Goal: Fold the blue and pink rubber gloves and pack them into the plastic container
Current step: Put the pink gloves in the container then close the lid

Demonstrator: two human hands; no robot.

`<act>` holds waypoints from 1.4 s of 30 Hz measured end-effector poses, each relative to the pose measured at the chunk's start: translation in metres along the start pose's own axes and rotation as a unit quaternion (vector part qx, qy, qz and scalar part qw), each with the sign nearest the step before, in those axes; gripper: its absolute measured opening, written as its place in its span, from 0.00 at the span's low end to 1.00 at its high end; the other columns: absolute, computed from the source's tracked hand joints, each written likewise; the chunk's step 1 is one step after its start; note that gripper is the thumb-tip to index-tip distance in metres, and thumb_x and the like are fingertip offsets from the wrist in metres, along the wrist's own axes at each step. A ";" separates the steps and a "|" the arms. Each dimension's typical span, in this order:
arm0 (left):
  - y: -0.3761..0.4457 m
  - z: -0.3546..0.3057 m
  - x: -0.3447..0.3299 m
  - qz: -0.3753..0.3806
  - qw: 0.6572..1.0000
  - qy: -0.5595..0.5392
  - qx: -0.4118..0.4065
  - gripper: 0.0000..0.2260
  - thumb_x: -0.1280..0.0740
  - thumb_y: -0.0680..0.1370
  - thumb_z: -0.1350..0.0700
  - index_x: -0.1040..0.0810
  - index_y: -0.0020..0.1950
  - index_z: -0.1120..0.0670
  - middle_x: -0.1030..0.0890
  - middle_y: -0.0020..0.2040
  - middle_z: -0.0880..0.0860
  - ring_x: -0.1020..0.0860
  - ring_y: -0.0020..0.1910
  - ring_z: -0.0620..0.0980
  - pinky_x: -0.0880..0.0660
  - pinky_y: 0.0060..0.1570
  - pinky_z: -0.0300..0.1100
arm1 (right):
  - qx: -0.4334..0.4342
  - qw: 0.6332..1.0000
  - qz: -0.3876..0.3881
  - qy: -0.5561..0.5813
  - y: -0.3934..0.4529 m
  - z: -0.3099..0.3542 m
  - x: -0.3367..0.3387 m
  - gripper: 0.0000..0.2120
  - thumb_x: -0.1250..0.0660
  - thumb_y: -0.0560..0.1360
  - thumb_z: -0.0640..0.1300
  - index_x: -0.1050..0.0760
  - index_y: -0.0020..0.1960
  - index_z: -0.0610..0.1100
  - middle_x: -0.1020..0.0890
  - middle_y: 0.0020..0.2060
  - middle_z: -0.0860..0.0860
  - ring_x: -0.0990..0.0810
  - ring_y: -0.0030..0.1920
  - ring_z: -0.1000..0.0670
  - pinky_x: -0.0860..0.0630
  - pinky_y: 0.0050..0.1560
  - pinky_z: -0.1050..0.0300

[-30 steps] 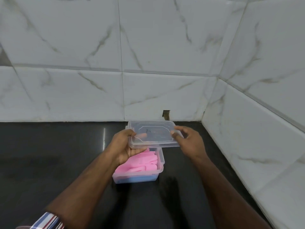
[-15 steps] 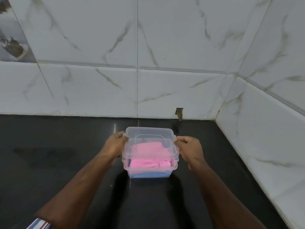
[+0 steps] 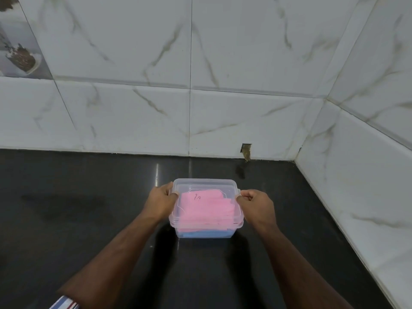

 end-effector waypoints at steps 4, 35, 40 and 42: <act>0.014 0.021 -0.005 -0.003 1.000 0.024 0.000 0.15 0.37 0.72 0.50 0.16 0.55 0.44 0.16 0.52 0.53 0.16 0.51 0.52 0.19 0.55 0.55 | 0.002 1.000 -0.001 -0.009 0.001 -0.006 -0.001 0.07 0.32 0.77 0.44 0.18 0.52 0.44 0.18 0.41 0.54 0.22 0.38 0.61 0.30 0.33 0.68; 0.006 -0.029 -0.057 0.020 0.895 0.420 -0.151 0.34 0.50 0.81 0.34 0.47 0.82 0.51 0.46 0.82 0.49 0.51 0.81 0.51 0.47 0.77 0.57 | 0.222 0.928 0.098 -0.282 0.013 0.036 -0.070 0.27 0.45 0.82 0.56 0.39 0.77 0.44 0.36 0.76 0.48 0.41 0.77 0.48 0.41 0.75 0.50; 0.004 -0.024 -0.059 0.013 0.891 0.426 -0.158 0.34 0.50 0.80 0.34 0.47 0.81 0.51 0.46 0.82 0.49 0.51 0.81 0.50 0.46 0.76 0.57 | 0.224 0.924 0.098 -0.296 0.011 0.035 -0.071 0.27 0.45 0.82 0.55 0.39 0.77 0.44 0.36 0.77 0.48 0.41 0.77 0.48 0.41 0.76 0.49; 0.002 -0.022 -0.059 0.010 0.890 0.425 -0.162 0.34 0.50 0.80 0.34 0.48 0.82 0.51 0.47 0.82 0.49 0.51 0.81 0.50 0.46 0.76 0.57 | 0.226 0.922 0.094 -0.300 0.009 0.034 -0.071 0.27 0.45 0.82 0.55 0.39 0.77 0.43 0.36 0.77 0.48 0.42 0.77 0.48 0.41 0.76 0.49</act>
Point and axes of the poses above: each hand's wrist, its own y-axis towards the middle knuckle, its own x-axis out of the back of the hand, z = x × y, the point moved 9 cm from there along y, towards the middle knuckle
